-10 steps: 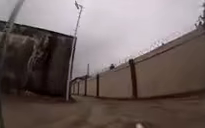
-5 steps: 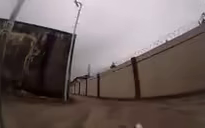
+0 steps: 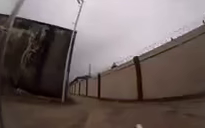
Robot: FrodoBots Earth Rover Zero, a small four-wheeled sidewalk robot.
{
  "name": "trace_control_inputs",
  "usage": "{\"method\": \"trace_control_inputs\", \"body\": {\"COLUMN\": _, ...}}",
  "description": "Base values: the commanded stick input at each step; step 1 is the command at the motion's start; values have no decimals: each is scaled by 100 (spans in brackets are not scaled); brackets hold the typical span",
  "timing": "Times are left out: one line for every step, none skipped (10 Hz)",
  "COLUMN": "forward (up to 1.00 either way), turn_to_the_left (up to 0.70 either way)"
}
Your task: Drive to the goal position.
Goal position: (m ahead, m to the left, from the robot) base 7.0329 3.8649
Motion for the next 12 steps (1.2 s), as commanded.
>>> {"method": "trace_control_inputs", "body": {"forward": 84, "turn_to_the_left": 3}}
{"method": "trace_control_inputs", "body": {"forward": 84, "turn_to_the_left": 3}}
{"method": "trace_control_inputs", "body": {"forward": 84, "turn_to_the_left": 3}}
{"method": "trace_control_inputs", "body": {"forward": 84, "turn_to_the_left": 3}}
{"method": "trace_control_inputs", "body": {"forward": 84, "turn_to_the_left": 3}}
{"method": "trace_control_inputs", "body": {"forward": 84, "turn_to_the_left": 3}}
{"method": "trace_control_inputs", "body": {"forward": 84, "turn_to_the_left": 3}}
{"method": "trace_control_inputs", "body": {"forward": 84, "turn_to_the_left": 3}}
{"method": "trace_control_inputs", "body": {"forward": 84, "turn_to_the_left": 3}}
{"method": "trace_control_inputs", "body": {"forward": 84, "turn_to_the_left": 3}}
{"method": "trace_control_inputs", "body": {"forward": 84, "turn_to_the_left": 3}}
{"method": "trace_control_inputs", "body": {"forward": 84, "turn_to_the_left": 3}}
